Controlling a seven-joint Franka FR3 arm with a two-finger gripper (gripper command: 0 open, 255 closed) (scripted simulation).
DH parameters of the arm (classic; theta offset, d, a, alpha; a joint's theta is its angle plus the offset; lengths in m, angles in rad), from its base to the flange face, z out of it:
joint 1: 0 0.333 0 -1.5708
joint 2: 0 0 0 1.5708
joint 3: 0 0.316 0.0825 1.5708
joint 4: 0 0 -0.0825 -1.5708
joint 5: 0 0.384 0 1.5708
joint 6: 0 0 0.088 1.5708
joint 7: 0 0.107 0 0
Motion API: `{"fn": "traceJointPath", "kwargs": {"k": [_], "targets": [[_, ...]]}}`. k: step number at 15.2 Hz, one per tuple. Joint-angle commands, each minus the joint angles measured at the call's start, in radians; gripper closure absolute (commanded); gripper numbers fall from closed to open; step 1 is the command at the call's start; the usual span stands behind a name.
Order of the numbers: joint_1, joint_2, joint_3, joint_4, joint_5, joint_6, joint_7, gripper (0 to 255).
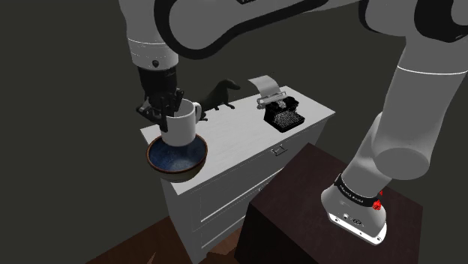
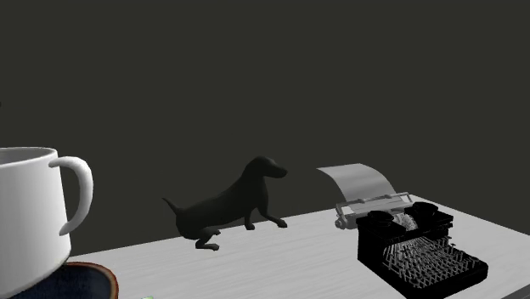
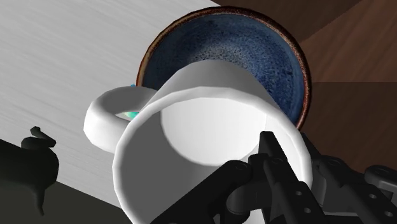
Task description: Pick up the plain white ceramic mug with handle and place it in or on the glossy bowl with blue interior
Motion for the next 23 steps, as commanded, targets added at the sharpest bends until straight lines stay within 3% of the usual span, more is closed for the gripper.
{"fn": "traceJointPath", "kwargs": {"k": [1,9,16,17,23], "targets": [[-0.002,0.002,-0.002,-0.024,-0.002,0.026,0.001,255],[0.002,0.033,-0.009,-0.093,-0.026,0.120,0.017,255],[0.002,0.033,-0.009,-0.093,-0.026,0.120,0.017,255],[0.002,0.033,-0.009,-0.093,-0.026,0.120,0.017,0],[0.000,0.021,-0.006,-0.073,-0.017,0.091,0.011,0]]}}
